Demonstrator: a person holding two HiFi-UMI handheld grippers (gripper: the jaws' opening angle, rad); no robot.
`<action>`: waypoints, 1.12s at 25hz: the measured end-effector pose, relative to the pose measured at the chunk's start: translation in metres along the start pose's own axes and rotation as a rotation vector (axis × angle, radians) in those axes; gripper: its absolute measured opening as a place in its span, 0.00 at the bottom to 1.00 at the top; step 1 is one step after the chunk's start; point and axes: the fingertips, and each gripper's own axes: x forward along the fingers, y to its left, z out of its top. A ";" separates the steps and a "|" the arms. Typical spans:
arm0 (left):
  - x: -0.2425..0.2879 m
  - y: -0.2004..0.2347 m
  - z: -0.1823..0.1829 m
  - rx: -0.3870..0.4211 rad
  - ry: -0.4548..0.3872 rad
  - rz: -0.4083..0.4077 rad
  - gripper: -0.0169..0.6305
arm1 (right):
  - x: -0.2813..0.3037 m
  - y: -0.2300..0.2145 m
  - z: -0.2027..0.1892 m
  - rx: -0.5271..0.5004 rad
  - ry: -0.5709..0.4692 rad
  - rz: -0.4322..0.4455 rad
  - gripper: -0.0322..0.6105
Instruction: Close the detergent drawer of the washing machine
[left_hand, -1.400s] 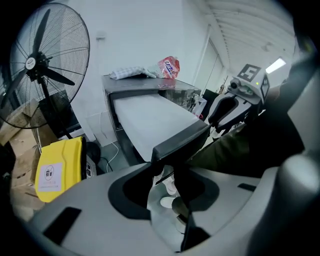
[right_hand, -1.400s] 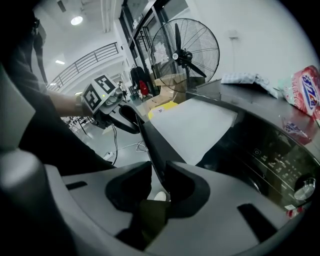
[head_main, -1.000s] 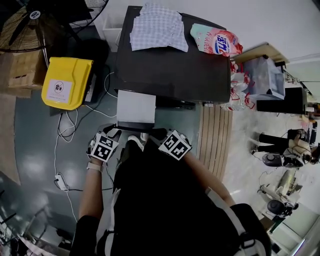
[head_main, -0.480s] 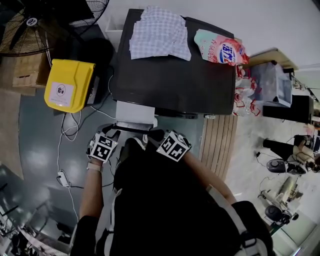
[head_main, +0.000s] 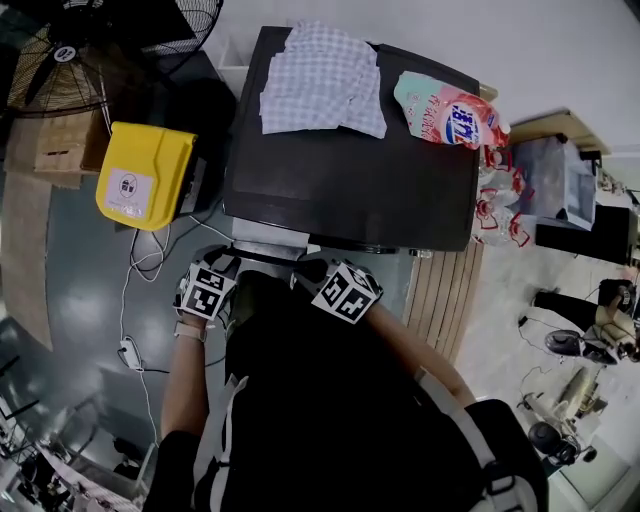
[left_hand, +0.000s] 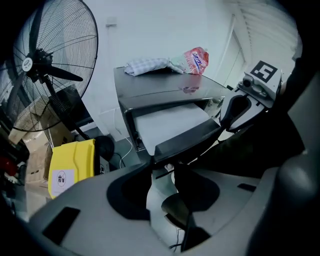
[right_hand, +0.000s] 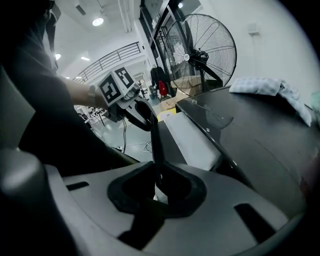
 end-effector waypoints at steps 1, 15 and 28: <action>0.001 0.002 0.003 -0.001 -0.002 0.004 0.24 | 0.000 -0.003 0.002 -0.002 -0.003 -0.003 0.15; 0.010 0.025 0.032 0.019 -0.048 -0.031 0.24 | -0.002 -0.040 0.018 0.080 -0.037 -0.170 0.17; 0.010 0.033 0.039 0.060 -0.104 -0.118 0.24 | -0.006 -0.055 0.022 0.262 -0.046 -0.467 0.27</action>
